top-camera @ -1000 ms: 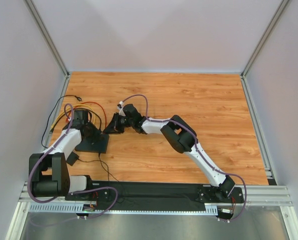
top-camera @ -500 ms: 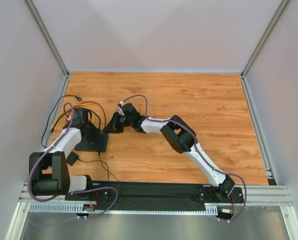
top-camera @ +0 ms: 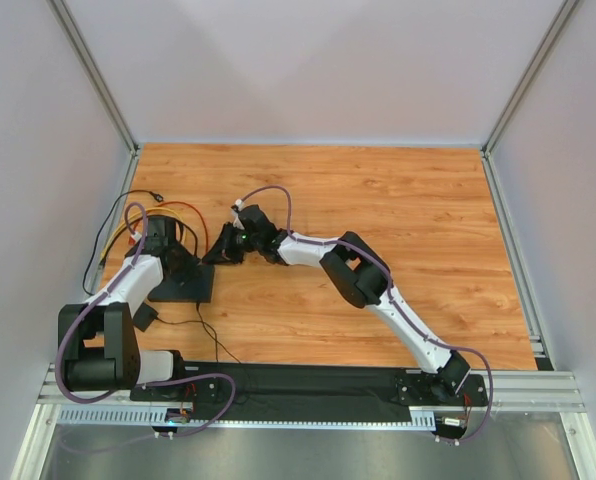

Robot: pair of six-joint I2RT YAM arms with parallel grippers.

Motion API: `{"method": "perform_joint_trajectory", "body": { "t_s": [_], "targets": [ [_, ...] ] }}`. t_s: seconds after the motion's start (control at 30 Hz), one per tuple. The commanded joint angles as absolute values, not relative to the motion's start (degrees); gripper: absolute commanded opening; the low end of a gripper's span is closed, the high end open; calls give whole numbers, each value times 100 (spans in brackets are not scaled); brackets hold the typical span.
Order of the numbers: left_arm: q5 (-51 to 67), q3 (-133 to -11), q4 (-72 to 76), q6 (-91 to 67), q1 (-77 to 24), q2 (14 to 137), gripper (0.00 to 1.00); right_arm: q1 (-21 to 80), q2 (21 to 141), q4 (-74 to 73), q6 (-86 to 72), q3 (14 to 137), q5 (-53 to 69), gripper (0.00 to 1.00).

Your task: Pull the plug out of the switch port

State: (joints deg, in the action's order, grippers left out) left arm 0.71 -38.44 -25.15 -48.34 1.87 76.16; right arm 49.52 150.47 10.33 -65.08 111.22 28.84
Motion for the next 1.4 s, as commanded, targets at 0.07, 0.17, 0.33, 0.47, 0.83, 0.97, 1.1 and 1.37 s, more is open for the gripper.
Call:
{"method": "perform_joint_trajectory", "body": {
  "t_s": [0.07, 0.17, 0.33, 0.47, 0.83, 0.97, 1.1, 1.37],
  "targets": [
    [-703, -3375, -3691, -4579, 202, 8103, 0, 4816, 15407, 1592, -6813, 11742, 2480, 0],
    [-703, -3375, -3683, -4579, 202, 8095, 0, 4799, 15346, 1529, -6662, 11733, 2373, 0],
    [-721, -3366, -3665, -4588, 193, 8095, 0, 4887, 14802, 1072, -6020, 11226, 1828, 0],
    [-712, -3358, -3665, -4597, 193, 8086, 0, 4878, 14643, 1204, -6169, 10934, 2021, 0],
    [-185, -3278, -3437, -4447, 193, 7314, 0, 4913, 14801, 2012, -6811, 10503, 2548, 0],
    [-115, -3349, -3366, -4298, 193, 6707, 0, 4931, 14687, 2065, -6803, 10293, 2654, 0],
    [-35, -3314, -3051, -4131, 202, 6171, 11, 4966, 14555, 2109, -6785, 10055, 2689, 0],
    [273, -3393, -2830, -4025, 193, 6539, 17, 4896, 14651, 1740, -6469, 10371, 2935, 10]
  ]
}}
